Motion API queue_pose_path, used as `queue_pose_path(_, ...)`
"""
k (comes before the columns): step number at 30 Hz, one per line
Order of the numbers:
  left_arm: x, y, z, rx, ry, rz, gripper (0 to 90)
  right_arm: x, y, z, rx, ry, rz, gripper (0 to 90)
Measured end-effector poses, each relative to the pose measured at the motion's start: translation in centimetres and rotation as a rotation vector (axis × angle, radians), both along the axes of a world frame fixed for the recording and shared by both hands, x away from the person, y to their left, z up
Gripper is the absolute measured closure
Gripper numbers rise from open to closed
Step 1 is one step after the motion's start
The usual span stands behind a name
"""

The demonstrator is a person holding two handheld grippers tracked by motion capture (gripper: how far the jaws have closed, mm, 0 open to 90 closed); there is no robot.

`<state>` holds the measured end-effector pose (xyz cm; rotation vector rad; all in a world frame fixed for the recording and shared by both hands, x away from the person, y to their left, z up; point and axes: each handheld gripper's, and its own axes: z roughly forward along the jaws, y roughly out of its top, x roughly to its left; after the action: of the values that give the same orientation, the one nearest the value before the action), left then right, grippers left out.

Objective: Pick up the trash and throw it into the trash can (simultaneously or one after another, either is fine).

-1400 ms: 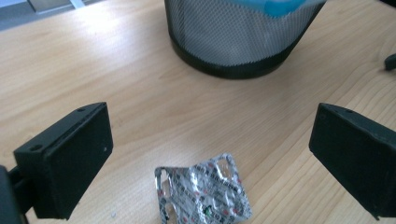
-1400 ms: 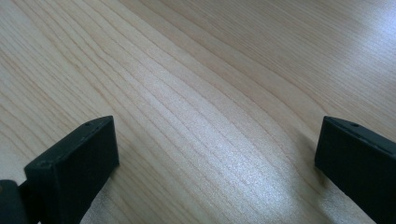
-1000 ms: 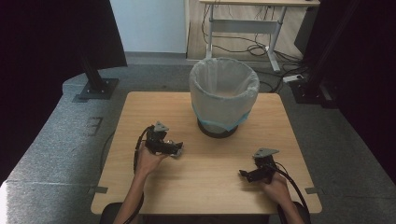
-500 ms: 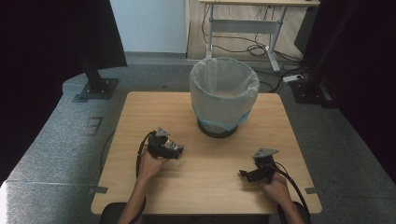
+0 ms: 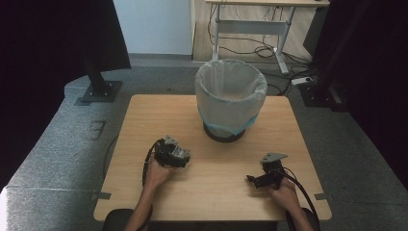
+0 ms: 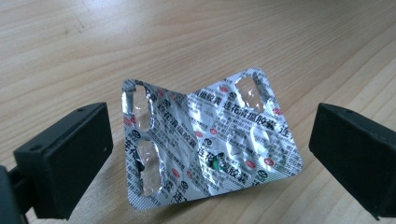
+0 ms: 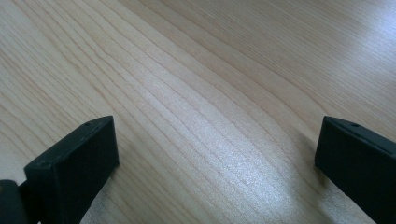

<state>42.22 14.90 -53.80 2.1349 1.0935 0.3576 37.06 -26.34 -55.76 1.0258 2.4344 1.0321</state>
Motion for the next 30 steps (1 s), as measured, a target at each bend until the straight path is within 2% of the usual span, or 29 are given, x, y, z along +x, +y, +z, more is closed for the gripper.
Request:
queue_pose_path(6, 0.0, -0.1, 0.0, 0.023, -0.003, 0.008, 3.6, 0.0, 0.0, 0.0, 0.000, 0.000, 0.000, 0.0)
queue_pose_path(8, -0.1, -0.1, 0.0, 0.015, -0.003, 0.009, 8.0, 0.0, 0.0, 0.0, 0.000, 0.000, 0.000, 0.0)
queue_pose_path(9, -0.1, 0.0, 0.0, 0.017, -0.004, 0.010, 13.8, 0.0, 0.0, 0.0, 0.000, 0.000, 0.000, 0.0)
queue_pose_path(13, -0.2, 0.1, 0.0, 0.027, -0.006, 0.011, 18.5, 0.0, 0.0, 0.0, 0.000, 0.000, 0.000, 0.0)
queue_pose_path(14, -0.2, 0.1, 0.1, 0.023, -0.009, 0.009, 22.2, 0.0, 0.0, 0.0, 0.000, 0.000, 0.000, 0.0)
queue_pose_path(30, -0.2, 0.8, 2.0, -0.025, -0.025, 0.004, 25.6, 0.0, 0.0, 0.0, -0.001, 0.000, 0.000, 0.0)
